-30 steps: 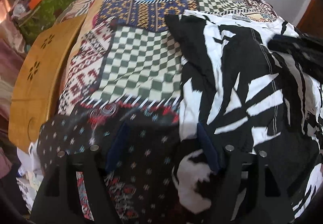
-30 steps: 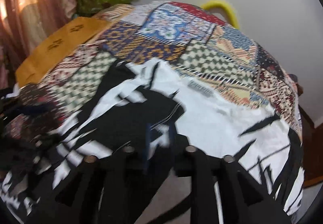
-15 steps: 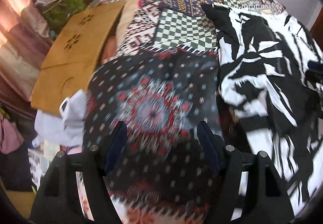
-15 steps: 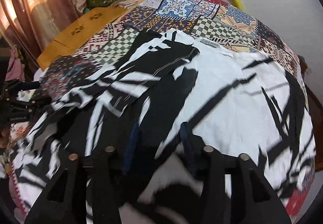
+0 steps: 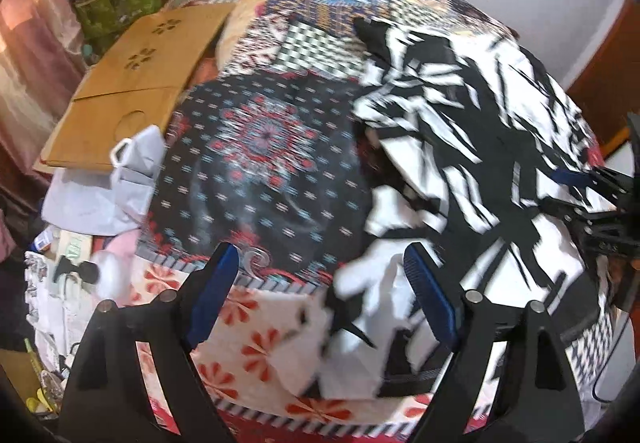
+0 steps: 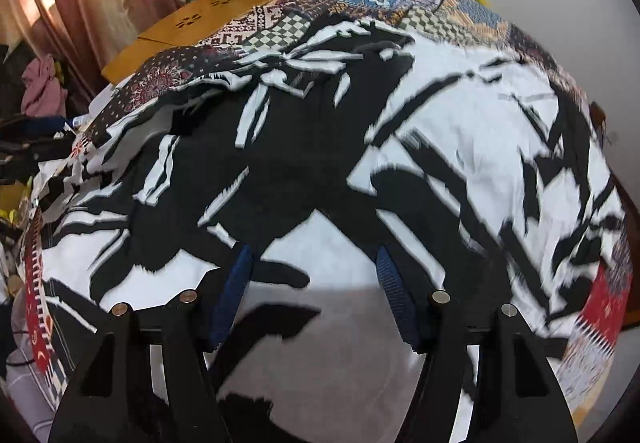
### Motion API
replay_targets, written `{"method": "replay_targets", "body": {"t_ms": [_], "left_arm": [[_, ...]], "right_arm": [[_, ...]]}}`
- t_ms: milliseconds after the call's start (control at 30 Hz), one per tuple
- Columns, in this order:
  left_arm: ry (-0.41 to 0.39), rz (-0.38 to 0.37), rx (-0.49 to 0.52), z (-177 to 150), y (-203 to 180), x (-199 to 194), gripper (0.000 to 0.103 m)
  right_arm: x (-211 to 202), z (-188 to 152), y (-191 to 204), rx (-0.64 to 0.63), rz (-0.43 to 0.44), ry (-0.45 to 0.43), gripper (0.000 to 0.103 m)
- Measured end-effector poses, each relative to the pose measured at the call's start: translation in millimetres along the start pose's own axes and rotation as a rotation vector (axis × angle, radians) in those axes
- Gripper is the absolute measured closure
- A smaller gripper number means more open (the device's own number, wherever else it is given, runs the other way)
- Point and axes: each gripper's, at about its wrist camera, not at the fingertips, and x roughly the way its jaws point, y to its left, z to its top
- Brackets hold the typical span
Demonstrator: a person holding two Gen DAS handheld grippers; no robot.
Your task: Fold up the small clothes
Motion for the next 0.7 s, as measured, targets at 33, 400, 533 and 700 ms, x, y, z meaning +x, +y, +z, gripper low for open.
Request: {"method": "replay_targets", "body": {"t_ms": [33,400,533,700], "left_arm": [[0.007,-0.008,0.012,-2,-5,2,0.018],[0.097,0.038,0.033,4,-18,57,0.080],[0.108,0.027,-0.013,0,-5,49,0.091],[0.118,0.093,-0.027,-4,10,37,0.091]], "right_arm": [[-1,-3,-3,0.024,0.012,-0.008,0.041],[-7,-25,-15,0.123,0.084,-0.020,0.041],[-7,-31,-23,0.143,0.104,-0.026,0.041],[-8,-35,-31,0.145,0.115,-0.027,0.041]]}}
